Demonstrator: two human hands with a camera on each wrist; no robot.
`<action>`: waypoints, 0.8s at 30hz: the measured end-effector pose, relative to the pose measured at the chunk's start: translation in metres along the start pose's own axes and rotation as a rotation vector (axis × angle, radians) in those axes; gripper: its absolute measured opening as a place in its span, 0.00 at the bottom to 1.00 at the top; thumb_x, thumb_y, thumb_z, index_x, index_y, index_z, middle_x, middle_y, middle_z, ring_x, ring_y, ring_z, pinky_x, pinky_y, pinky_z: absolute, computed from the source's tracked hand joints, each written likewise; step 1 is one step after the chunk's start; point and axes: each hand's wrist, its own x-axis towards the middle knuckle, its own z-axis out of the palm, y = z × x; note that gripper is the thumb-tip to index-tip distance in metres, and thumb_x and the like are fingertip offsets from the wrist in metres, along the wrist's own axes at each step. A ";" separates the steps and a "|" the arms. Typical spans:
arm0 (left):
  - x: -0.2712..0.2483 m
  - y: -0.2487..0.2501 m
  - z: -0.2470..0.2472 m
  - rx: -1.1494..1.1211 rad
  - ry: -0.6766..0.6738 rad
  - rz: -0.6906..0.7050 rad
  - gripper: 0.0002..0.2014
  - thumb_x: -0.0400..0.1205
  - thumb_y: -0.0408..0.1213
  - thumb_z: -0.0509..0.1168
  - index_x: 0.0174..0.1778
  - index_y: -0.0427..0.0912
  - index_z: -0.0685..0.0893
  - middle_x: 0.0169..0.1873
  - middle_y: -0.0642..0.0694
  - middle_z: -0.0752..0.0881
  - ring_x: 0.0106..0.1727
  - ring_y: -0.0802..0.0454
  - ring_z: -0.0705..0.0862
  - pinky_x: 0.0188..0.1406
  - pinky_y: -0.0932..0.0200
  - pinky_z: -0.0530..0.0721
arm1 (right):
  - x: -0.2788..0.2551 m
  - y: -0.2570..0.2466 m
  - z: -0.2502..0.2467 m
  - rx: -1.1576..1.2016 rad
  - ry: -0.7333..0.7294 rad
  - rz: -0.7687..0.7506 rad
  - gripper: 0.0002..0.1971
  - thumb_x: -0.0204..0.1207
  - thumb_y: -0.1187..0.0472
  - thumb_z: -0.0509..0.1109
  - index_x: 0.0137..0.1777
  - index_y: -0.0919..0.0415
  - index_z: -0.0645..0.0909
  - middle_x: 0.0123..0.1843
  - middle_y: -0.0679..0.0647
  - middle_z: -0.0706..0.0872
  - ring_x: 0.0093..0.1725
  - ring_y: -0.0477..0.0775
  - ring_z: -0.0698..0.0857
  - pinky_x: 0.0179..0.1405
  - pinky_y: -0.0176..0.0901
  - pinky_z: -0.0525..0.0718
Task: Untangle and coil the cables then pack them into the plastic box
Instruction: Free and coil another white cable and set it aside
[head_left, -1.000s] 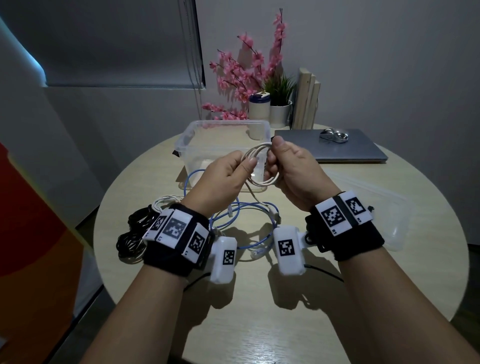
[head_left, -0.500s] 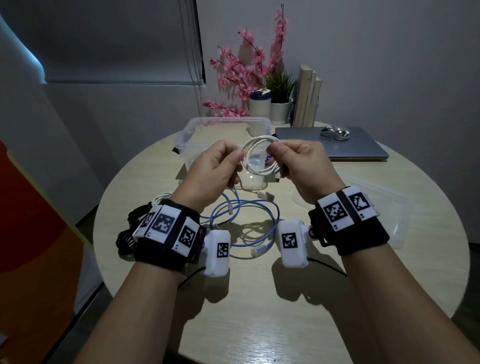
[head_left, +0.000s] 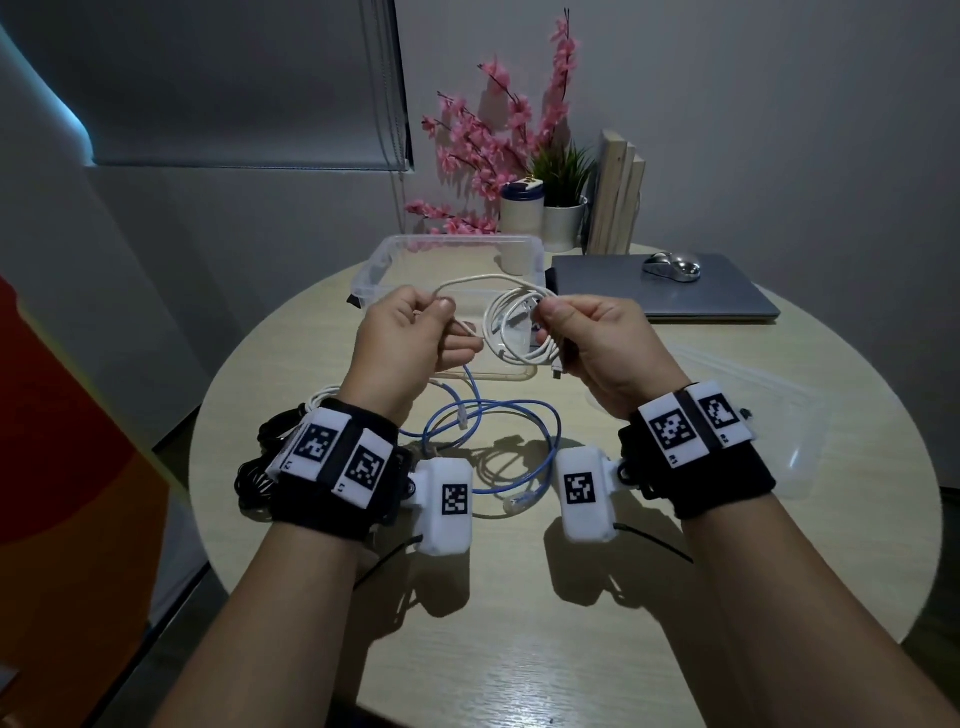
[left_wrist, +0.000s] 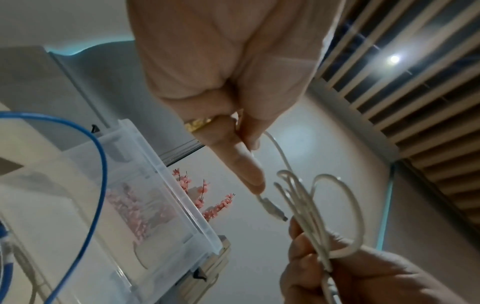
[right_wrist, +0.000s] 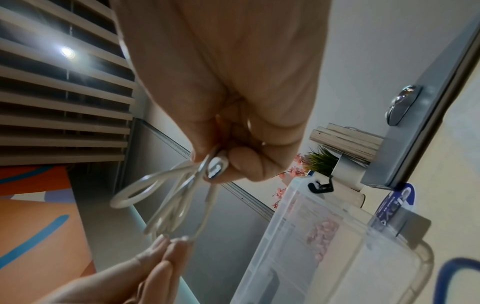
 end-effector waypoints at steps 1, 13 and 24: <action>-0.001 0.001 0.001 -0.029 -0.017 -0.012 0.08 0.87 0.30 0.56 0.42 0.37 0.75 0.34 0.38 0.86 0.29 0.53 0.88 0.30 0.64 0.88 | 0.001 0.000 0.001 0.001 0.009 0.008 0.09 0.80 0.62 0.67 0.42 0.62 0.87 0.31 0.58 0.83 0.34 0.56 0.77 0.36 0.47 0.74; -0.003 -0.001 0.007 0.010 -0.125 -0.069 0.10 0.87 0.29 0.55 0.42 0.41 0.76 0.23 0.47 0.81 0.23 0.55 0.85 0.22 0.66 0.83 | 0.000 -0.002 0.003 0.072 -0.011 0.027 0.10 0.81 0.61 0.65 0.42 0.63 0.85 0.29 0.54 0.85 0.31 0.56 0.77 0.32 0.44 0.74; -0.004 0.001 0.015 -0.252 -0.196 -0.168 0.07 0.86 0.29 0.59 0.53 0.32 0.81 0.33 0.42 0.85 0.25 0.59 0.81 0.22 0.71 0.78 | -0.003 -0.013 0.007 0.199 -0.133 0.087 0.11 0.82 0.62 0.62 0.41 0.63 0.82 0.36 0.59 0.84 0.32 0.53 0.80 0.30 0.41 0.71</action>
